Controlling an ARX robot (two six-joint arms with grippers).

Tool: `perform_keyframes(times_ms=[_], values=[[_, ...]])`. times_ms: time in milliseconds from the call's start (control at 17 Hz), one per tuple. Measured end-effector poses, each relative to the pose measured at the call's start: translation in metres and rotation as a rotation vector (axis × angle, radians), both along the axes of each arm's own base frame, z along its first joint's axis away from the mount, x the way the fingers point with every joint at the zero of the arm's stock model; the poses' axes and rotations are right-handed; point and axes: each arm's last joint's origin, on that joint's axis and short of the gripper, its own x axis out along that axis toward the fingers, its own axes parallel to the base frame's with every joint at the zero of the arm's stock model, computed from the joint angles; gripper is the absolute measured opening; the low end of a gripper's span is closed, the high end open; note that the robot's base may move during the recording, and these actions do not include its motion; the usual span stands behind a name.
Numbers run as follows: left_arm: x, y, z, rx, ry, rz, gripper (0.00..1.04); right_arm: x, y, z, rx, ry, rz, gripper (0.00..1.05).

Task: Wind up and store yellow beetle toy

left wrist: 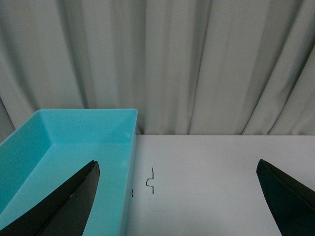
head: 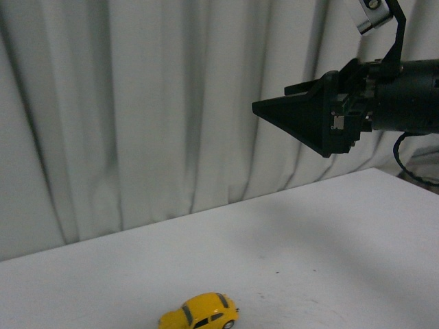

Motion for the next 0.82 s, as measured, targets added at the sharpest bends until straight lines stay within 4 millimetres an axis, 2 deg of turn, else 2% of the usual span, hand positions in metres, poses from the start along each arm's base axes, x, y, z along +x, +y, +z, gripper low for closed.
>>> perform_keyframes(times_ms=[176,294,470,646,822], values=[[0.000,0.000,0.000,0.000,0.000,0.000,0.98,0.011,0.005,0.002,-0.044,0.008,0.051,0.98],[0.000,0.000,0.000,0.000,0.000,0.000,0.98,0.050,0.020,-0.002,-0.225,0.087,0.215,0.98],[0.000,0.000,0.000,0.000,0.000,0.000,0.98,0.087,0.034,-0.025,-0.507,0.191,0.412,0.98],[0.000,0.000,0.000,0.000,0.000,0.000,0.98,0.107,0.052,-0.042,-0.756,0.235,0.667,0.98],[0.000,0.000,0.000,0.000,0.000,0.000,0.98,0.121,0.069,-0.061,-0.924,0.256,0.862,0.98]])
